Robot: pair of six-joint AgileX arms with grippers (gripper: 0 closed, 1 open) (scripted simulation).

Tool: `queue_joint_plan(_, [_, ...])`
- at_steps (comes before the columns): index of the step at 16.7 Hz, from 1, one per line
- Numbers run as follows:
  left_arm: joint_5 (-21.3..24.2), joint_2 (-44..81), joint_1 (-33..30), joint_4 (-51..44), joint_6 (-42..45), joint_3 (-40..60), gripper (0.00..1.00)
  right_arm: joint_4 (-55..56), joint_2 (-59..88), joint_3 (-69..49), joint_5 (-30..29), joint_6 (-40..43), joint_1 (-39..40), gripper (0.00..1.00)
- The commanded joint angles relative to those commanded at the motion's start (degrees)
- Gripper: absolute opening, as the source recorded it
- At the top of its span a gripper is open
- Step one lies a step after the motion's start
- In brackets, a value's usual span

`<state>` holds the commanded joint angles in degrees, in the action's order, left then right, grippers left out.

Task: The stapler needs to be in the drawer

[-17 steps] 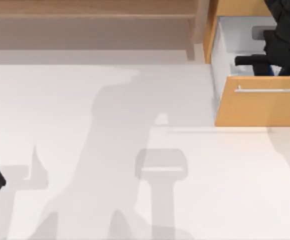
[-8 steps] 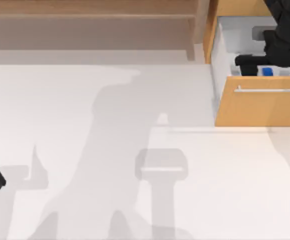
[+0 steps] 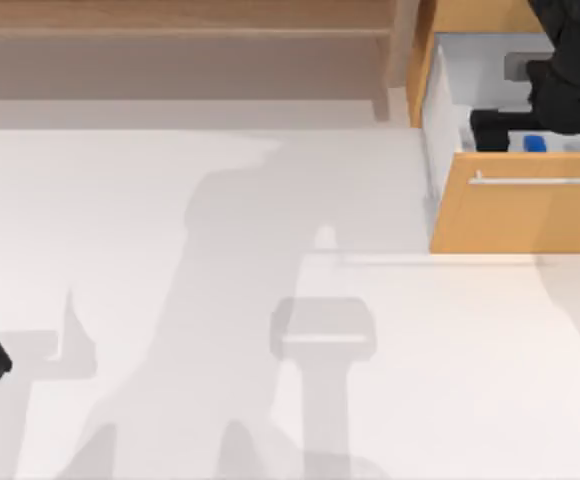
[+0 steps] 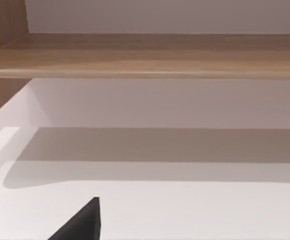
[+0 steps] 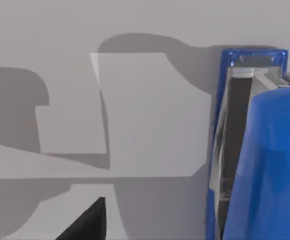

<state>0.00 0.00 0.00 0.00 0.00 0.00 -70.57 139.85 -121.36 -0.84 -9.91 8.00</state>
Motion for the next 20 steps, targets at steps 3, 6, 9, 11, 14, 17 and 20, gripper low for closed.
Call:
queue_joint_plan(3, [0.00,0.00,0.00,0.00,0.00,0.00,1.00,1.45,-2.34,1.53,0.24,1.47,-0.08,1.00])
queue_joint_plan(6, [0.00,0.00,0.00,0.00,0.00,0.00,1.00,6.23,-7.94,5.23,0.74,5.21,-0.24,1.00])
queue_joint_plan(9, [0.00,0.00,0.00,0.00,0.00,0.00,1.00,14.58,-15.05,10.64,1.30,10.68,0.18,1.00])
queue_joint_plan(11, [0.00,0.00,0.00,0.00,0.00,0.00,1.00,21.78,-19.80,15.41,1.70,15.10,1.32,1.00])
queue_joint_plan(14, [0.00,0.00,0.00,0.00,0.00,0.00,1.00,34.31,-26.26,24.51,2.20,22.73,4.36,1.00])
queue_joint_plan(17, [0.00,0.00,0.00,0.00,0.00,0.00,1.00,48.44,-31.62,35.63,2.31,31.51,8.49,1.00])
queue_joint_plan(20, [0.00,0.00,0.00,0.00,0.00,0.00,1.00,63.68,-35.56,48.15,1.81,41.39,13.22,1.00])
